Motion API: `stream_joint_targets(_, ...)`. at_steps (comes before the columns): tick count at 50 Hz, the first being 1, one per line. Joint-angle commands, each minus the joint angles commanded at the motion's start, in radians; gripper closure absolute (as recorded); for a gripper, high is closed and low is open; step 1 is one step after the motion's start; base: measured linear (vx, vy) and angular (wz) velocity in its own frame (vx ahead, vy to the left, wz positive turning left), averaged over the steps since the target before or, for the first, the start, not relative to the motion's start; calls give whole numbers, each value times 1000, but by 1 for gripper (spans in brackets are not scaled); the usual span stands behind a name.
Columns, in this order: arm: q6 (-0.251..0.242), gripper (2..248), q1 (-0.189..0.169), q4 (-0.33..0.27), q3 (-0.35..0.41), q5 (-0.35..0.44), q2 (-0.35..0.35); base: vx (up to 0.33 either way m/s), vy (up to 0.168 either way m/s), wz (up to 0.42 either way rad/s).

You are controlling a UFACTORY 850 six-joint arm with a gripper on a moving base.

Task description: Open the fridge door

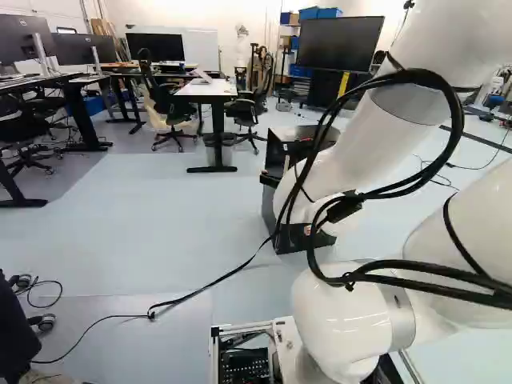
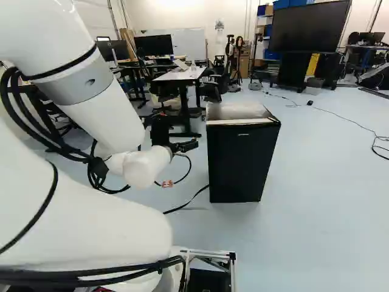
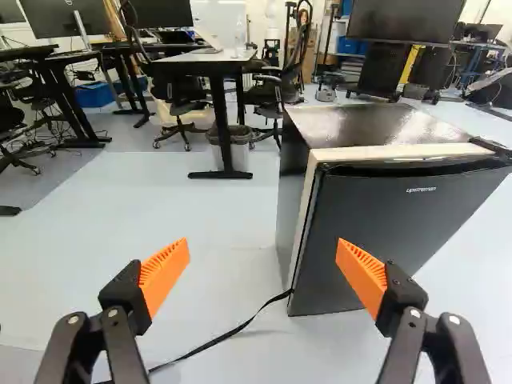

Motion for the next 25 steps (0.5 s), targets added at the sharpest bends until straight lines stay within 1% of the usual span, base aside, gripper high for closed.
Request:
stream_joint_targets(13, 0, 3, 0, 0, -3, 0, -3, 0, 0, 0)
stream_joint_targets(25, 0, 3, 0, 0, -30, 0, -35, 0, 0, 0)
